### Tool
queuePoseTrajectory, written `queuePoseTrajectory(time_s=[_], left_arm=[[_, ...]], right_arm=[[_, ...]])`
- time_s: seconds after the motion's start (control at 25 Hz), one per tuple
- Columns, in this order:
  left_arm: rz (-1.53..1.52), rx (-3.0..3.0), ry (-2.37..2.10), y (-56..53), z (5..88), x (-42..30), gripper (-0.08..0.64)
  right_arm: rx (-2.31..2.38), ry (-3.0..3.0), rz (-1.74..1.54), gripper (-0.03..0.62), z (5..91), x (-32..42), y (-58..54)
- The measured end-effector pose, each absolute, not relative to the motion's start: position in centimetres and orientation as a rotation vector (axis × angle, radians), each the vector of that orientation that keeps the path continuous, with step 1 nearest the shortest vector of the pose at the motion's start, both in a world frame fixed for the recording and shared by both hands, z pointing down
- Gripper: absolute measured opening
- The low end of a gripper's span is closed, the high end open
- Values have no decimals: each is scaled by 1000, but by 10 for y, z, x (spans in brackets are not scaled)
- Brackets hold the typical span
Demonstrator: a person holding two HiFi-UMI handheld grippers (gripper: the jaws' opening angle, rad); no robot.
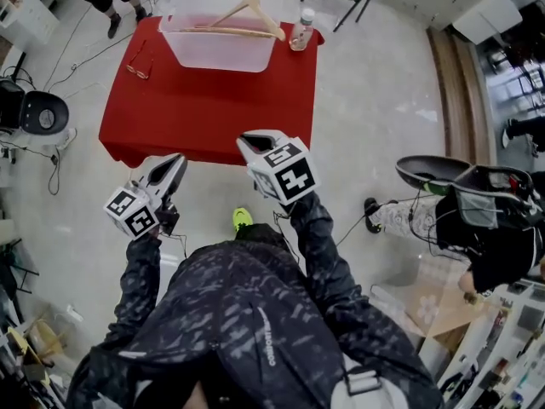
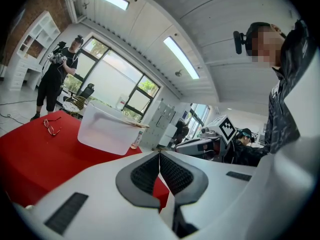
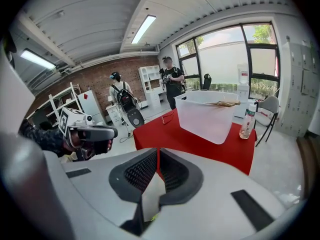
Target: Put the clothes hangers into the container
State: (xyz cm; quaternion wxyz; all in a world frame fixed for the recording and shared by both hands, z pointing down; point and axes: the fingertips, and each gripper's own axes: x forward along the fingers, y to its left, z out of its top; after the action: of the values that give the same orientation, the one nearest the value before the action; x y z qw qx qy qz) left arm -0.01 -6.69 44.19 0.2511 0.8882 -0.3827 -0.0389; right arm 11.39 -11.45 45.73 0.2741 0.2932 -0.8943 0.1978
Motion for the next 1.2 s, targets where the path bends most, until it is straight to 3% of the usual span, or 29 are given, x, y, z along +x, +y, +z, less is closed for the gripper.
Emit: queuePoseTrajectory(time_s=[0.68, 1.2], left_arm=[[-124, 2488, -938, 58, 441, -6, 11], [-151, 2491, -838, 148, 450, 17, 12]], right_arm=[[766, -2420, 435, 23, 445, 67, 30], [792, -2435, 447, 15, 448, 74, 134]])
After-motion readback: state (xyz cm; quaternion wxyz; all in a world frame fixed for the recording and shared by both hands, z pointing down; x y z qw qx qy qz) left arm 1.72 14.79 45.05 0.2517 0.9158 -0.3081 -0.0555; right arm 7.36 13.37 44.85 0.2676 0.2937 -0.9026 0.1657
